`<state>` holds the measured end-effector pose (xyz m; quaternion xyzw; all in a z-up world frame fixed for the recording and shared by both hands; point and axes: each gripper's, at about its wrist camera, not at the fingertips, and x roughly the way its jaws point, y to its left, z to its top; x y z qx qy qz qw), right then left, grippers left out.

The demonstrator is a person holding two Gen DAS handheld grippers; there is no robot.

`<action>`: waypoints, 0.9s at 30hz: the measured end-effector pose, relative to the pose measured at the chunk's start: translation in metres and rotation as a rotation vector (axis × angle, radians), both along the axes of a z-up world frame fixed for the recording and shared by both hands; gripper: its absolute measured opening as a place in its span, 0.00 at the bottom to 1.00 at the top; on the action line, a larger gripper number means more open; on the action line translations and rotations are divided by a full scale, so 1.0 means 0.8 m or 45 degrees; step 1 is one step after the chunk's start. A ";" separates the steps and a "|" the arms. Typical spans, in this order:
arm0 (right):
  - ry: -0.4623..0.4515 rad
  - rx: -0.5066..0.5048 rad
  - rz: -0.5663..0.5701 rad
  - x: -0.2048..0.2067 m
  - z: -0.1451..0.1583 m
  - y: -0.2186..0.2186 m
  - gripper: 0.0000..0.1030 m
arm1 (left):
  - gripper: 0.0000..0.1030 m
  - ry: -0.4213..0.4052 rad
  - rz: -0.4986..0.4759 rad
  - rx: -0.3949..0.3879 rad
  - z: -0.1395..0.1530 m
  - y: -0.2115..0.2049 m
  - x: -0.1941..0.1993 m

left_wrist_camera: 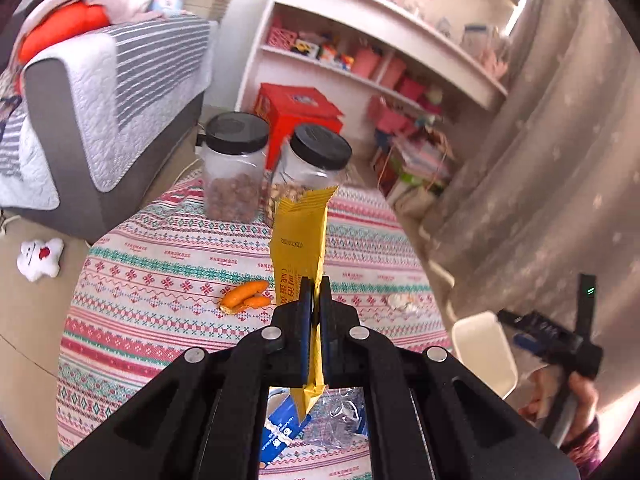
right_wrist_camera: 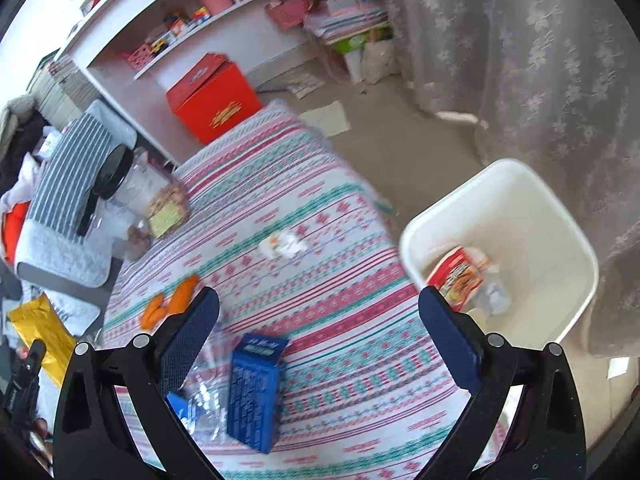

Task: Collect trash
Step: 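Grasp the yellow snack wrapper with the left tool, then grasp an orange peel with the right tool while the left tool holds the wrapper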

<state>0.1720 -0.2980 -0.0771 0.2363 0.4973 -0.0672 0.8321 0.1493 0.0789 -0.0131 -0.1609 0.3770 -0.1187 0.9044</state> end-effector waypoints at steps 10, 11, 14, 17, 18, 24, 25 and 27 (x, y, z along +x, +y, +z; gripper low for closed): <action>0.280 -0.006 0.286 0.133 -0.061 0.214 0.65 | 0.04 -0.115 0.198 -0.080 0.031 0.082 -0.027; 0.314 -0.012 0.297 0.143 -0.071 0.229 0.59 | 0.04 -0.116 0.225 -0.047 0.030 0.083 -0.026; 0.389 -0.023 0.278 0.163 -0.098 0.259 0.56 | 0.04 -0.099 0.238 -0.042 0.022 0.090 -0.024; 0.418 -0.055 0.246 0.174 -0.119 0.272 0.56 | 0.04 -0.096 0.226 -0.038 0.020 0.093 -0.026; 0.434 -0.063 0.241 0.177 -0.126 0.275 0.56 | 0.04 -0.098 0.223 -0.034 0.020 0.093 -0.026; 0.458 -0.012 0.185 0.186 -0.158 0.271 0.48 | 0.04 -0.094 0.230 -0.036 0.022 0.104 -0.032; 0.446 -0.020 0.183 0.187 -0.160 0.273 0.40 | 0.04 -0.090 0.236 -0.037 0.021 0.105 -0.032; 0.417 -0.025 0.192 0.184 -0.157 0.274 0.27 | 0.04 -0.084 0.239 -0.040 0.020 0.107 -0.033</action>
